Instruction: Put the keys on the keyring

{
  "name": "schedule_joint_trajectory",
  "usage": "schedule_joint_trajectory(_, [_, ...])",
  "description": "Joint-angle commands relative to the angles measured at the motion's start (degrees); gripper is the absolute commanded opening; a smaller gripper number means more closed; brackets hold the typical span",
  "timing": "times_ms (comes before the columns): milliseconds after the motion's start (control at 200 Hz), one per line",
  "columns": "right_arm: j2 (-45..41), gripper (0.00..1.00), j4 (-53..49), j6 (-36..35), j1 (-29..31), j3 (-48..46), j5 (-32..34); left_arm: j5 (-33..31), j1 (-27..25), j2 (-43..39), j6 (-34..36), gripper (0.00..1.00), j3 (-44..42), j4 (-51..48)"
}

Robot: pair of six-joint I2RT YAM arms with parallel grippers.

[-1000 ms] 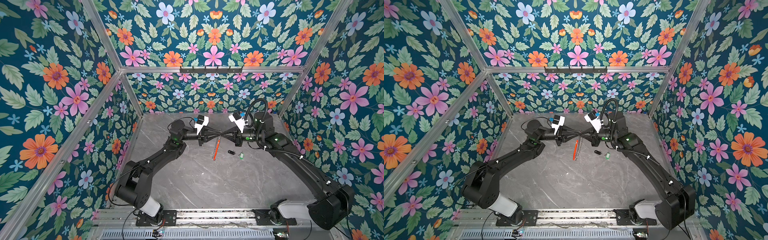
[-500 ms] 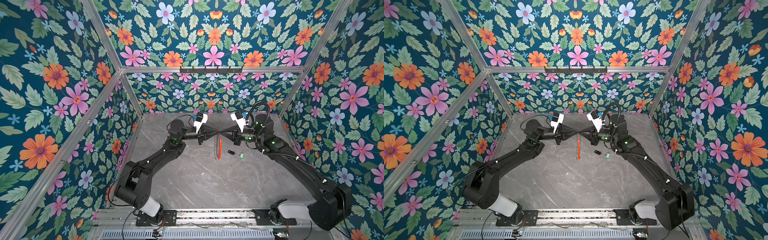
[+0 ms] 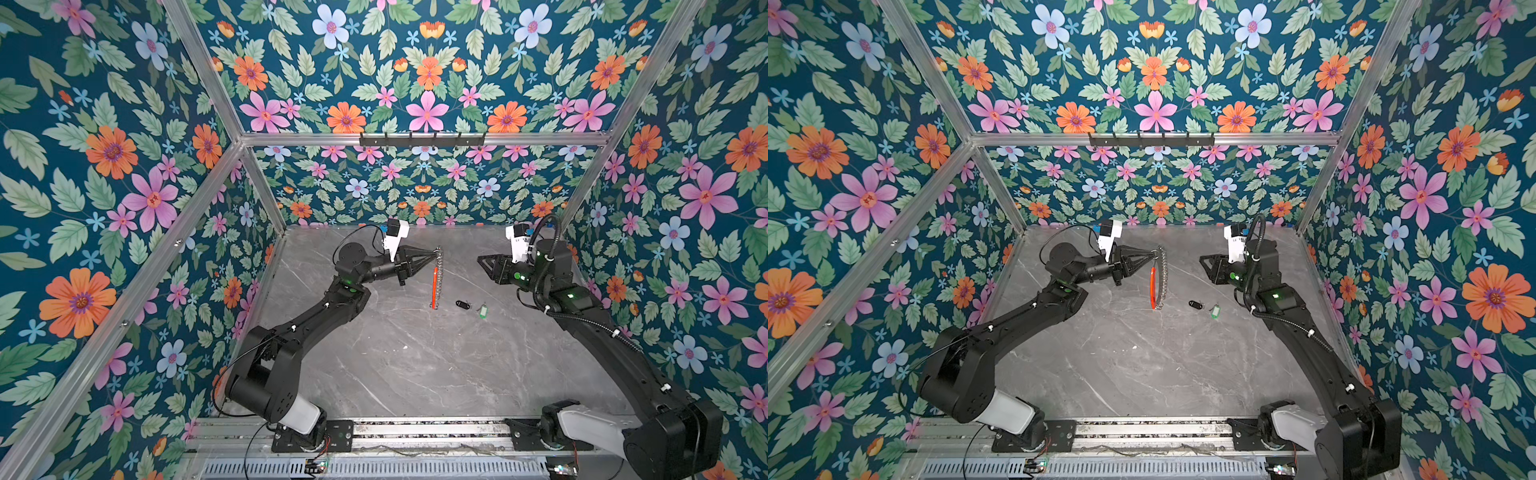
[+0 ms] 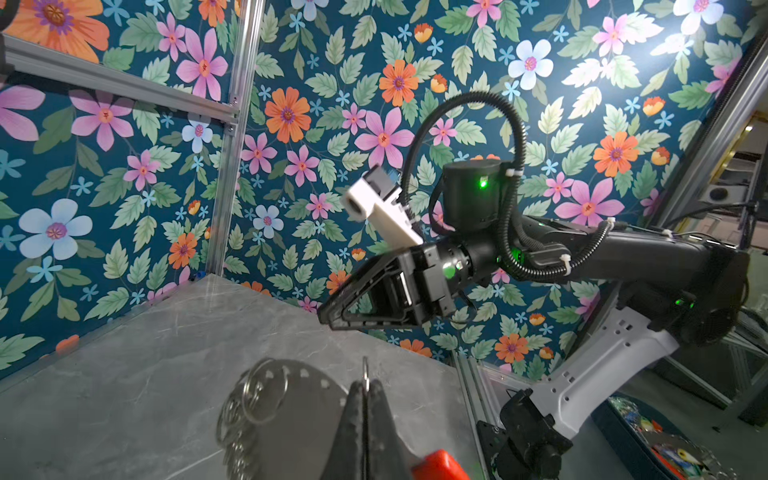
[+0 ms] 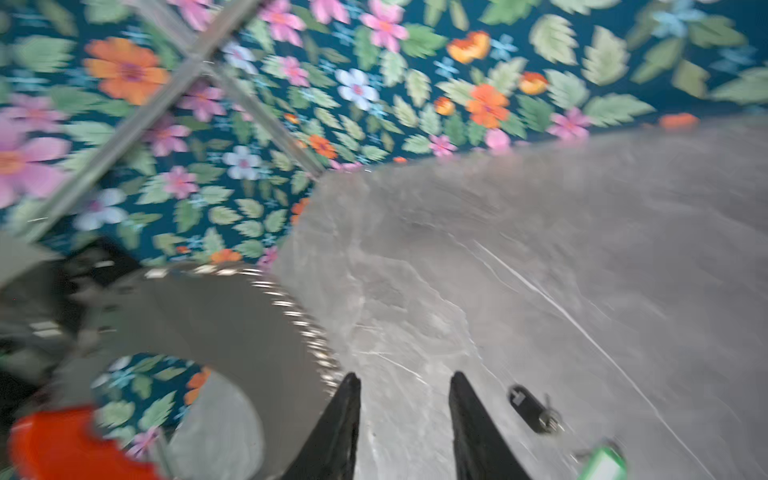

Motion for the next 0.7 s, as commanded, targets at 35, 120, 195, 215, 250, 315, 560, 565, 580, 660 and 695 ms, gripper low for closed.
schedule_joint_trajectory(35, [3.5, 0.37, -17.0, 1.2, 0.1, -0.2, 13.6, -4.2, 0.0, -1.0, 0.3, 0.0, -2.0, 3.7])
schedule_joint_trajectory(120, [6.8, 0.37, -19.8, 2.0, 0.0, -1.1, 14.7, -6.7, 0.0, -1.9, 3.1, 0.0, -3.3, 0.6])
schedule_joint_trajectory(195, [10.2, 0.37, -21.1, 2.5, 0.0, -1.4, 14.0, -7.0, 0.0, -2.3, 3.7, 0.0, -4.4, 0.0])
schedule_joint_trajectory(215, [10.9, 0.37, -21.1, 2.7, 0.0, -1.5, 13.6, -6.9, 0.0, -2.5, 3.6, 0.0, -4.7, 0.2])
schedule_joint_trajectory(250, [12.3, 0.37, -21.1, 2.8, 0.0, -1.4, 12.9, -6.7, 0.0, -2.7, 3.7, 0.0, -5.1, 0.1])
schedule_joint_trajectory(315, [15.1, 0.37, -21.1, 2.9, 0.1, -0.9, 12.6, -6.6, 0.0, -2.9, 3.8, 0.0, -5.9, 0.1])
schedule_joint_trajectory(560, [24.6, 0.28, -20.8, 1.7, 0.1, 4.0, 14.2, -6.0, 0.0, -3.5, 4.3, 0.0, -7.5, 0.1])
schedule_joint_trajectory(565, [24.8, 0.28, -20.8, 1.7, 0.1, 4.1, 14.2, -5.9, 0.0, -3.5, 4.3, 0.0, -7.5, 0.1])
schedule_joint_trajectory(580, [25.2, 0.27, -20.8, 1.6, 0.0, 4.5, 14.3, -5.8, 0.0, -3.4, 4.3, 0.0, -7.5, 0.1])
schedule_joint_trajectory(660, [28.4, 0.24, -21.1, 1.4, 0.0, 6.2, 14.6, -5.8, 0.0, -3.5, 4.6, 0.0, -7.5, -0.2])
schedule_joint_trajectory(695, [29.6, 0.24, -21.3, 1.2, 0.1, 7.0, 14.7, -5.9, 0.0, -3.6, 4.8, 0.0, -7.5, -0.4])
